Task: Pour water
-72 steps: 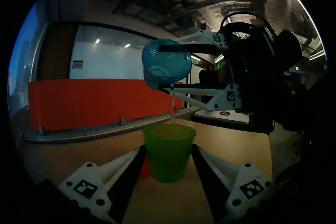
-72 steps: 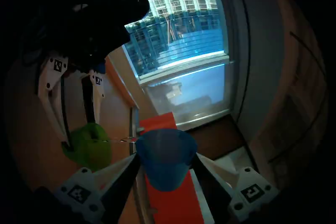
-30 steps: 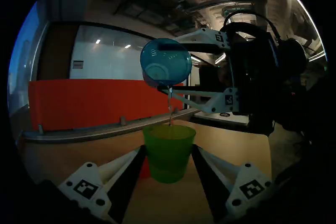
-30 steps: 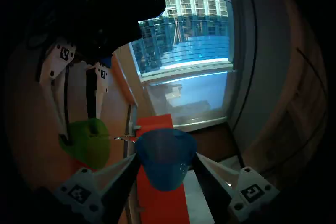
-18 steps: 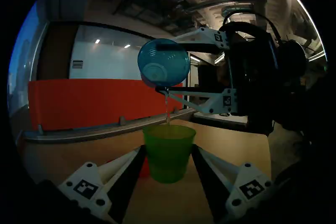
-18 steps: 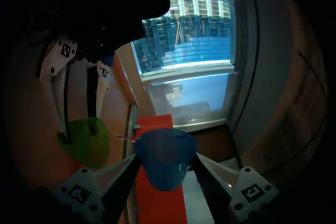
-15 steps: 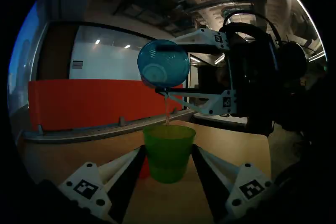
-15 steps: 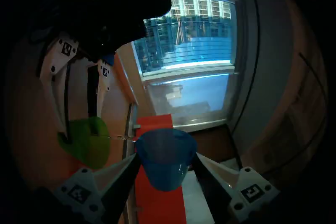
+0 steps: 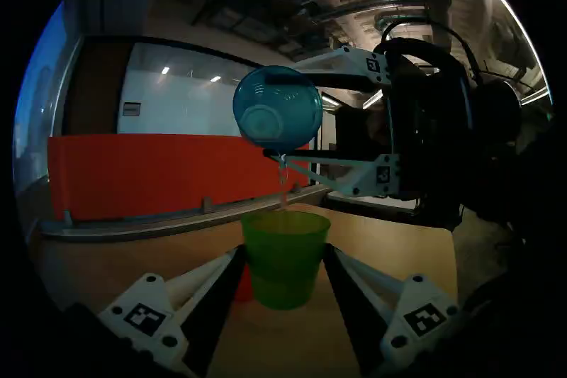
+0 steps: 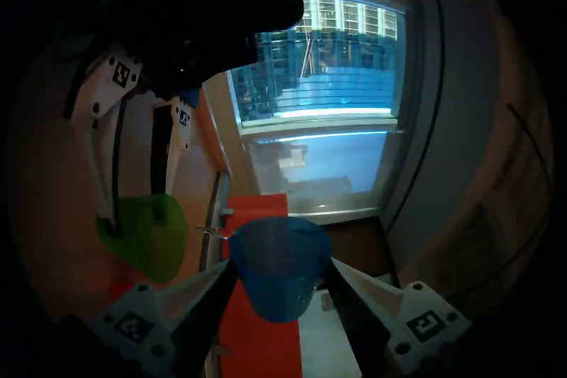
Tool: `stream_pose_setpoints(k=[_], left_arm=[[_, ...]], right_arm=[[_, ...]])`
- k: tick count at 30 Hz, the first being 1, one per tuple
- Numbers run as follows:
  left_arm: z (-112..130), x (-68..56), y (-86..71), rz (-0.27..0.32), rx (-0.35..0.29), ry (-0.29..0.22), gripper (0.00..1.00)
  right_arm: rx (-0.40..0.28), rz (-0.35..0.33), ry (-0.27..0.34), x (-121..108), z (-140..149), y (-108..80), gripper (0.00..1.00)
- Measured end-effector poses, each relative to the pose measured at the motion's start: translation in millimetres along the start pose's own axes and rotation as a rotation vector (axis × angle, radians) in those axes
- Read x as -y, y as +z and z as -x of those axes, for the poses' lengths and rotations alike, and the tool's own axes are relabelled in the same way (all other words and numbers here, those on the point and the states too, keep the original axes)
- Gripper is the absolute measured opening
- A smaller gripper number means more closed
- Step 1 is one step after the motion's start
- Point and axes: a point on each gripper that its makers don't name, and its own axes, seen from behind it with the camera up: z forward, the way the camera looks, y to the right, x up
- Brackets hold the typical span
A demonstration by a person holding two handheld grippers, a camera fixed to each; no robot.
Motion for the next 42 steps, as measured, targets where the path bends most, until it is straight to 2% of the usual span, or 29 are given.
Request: stream_pose_setpoints(k=[33, 42], left_arm=[[-2.7, -2.0, -1.3, 0.003, -0.005, -0.002, 0.79], [-1.9, -0.1, -0.9, 0.002, -0.009, -0.01, 0.79]], right_arm=[[0.003, 0.027, -0.169, 1.8, -21.7, -6.3, 0.87], [0.004, 0.028, -0.196, 2.2, -24.2, -8.1, 0.86]])
